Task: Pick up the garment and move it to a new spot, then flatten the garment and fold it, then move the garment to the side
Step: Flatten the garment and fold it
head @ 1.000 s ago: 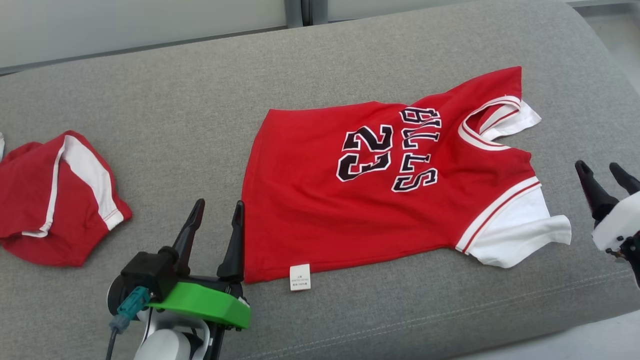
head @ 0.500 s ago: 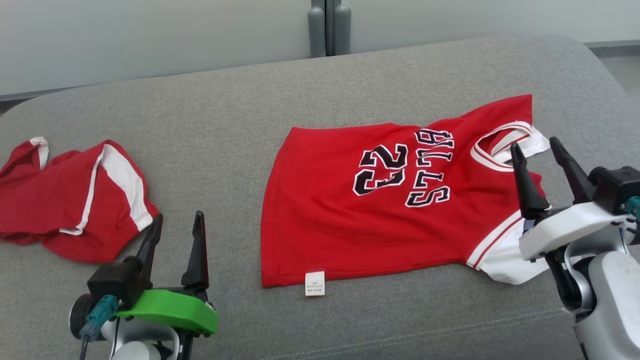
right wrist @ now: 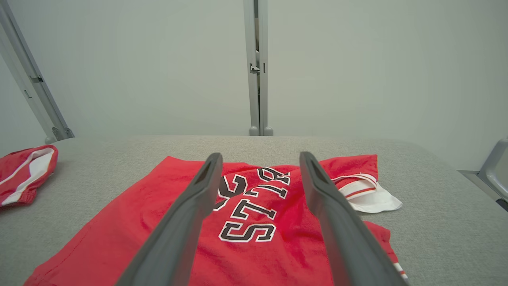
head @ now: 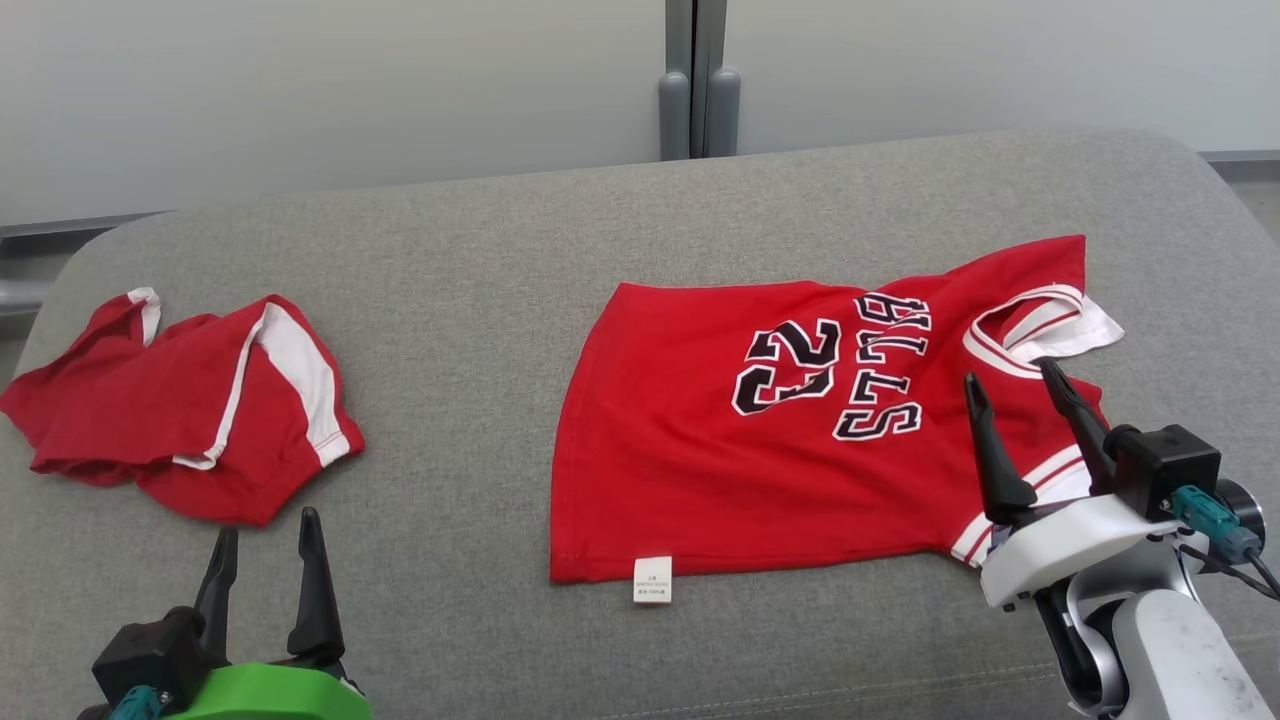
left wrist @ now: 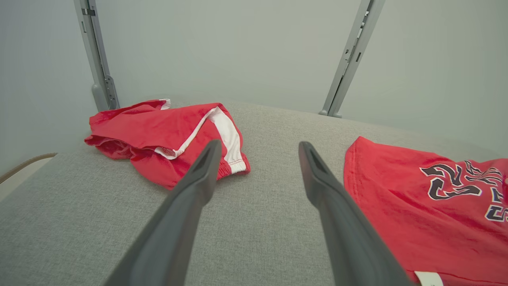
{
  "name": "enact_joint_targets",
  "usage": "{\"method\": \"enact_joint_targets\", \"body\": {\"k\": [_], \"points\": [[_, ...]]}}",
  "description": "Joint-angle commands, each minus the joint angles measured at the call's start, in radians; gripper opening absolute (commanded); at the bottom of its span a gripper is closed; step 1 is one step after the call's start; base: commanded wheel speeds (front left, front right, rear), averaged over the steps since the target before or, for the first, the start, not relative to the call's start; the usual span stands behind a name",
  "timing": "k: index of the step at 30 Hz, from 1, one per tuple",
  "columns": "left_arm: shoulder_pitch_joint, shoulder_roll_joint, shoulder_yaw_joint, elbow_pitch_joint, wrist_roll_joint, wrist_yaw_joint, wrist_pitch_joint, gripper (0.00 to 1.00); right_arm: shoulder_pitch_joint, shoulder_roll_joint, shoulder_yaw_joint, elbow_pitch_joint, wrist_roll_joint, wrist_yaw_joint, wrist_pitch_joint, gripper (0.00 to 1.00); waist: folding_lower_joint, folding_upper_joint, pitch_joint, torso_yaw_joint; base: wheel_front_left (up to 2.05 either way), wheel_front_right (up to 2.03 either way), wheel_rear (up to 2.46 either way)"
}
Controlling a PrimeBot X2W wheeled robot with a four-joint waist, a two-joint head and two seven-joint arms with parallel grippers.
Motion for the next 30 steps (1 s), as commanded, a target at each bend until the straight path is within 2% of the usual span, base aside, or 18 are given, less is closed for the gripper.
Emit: {"method": "enact_joint_targets", "body": {"k": [1,18,22,30], "points": [[0.016,0.008,0.002,-0.004,-0.008,0.004,-0.001,1.0,0.012,0.005,0.0,-0.002,-0.009,0.0,0.004,1.0,0.0,0.0,-0.001,0.002,0.0,0.0,0.0],[0.018,0.001,-0.042,-0.007,-0.011,-0.002,0.035,1.0,0.021,0.024,0.002,0.029,-0.027,0.0,0.016,1.0,0.0,0.0,-0.007,-0.004,0.0,0.0,0.0],[-0.004,-0.023,-0.073,0.012,-0.024,-0.008,0.07,1.0,0.033,0.022,-0.024,0.039,-0.023,0.0,0.025,1.0,0.0,0.0,-0.001,-0.01,0.0,0.0,0.0],[-0.037,-0.103,-0.12,0.113,-0.139,-0.051,0.2,1.0,0.067,0.009,-0.078,0.051,-0.014,0.0,0.049,1.0,0.0,0.0,0.036,-0.042,0.0,0.0,0.0]]}}
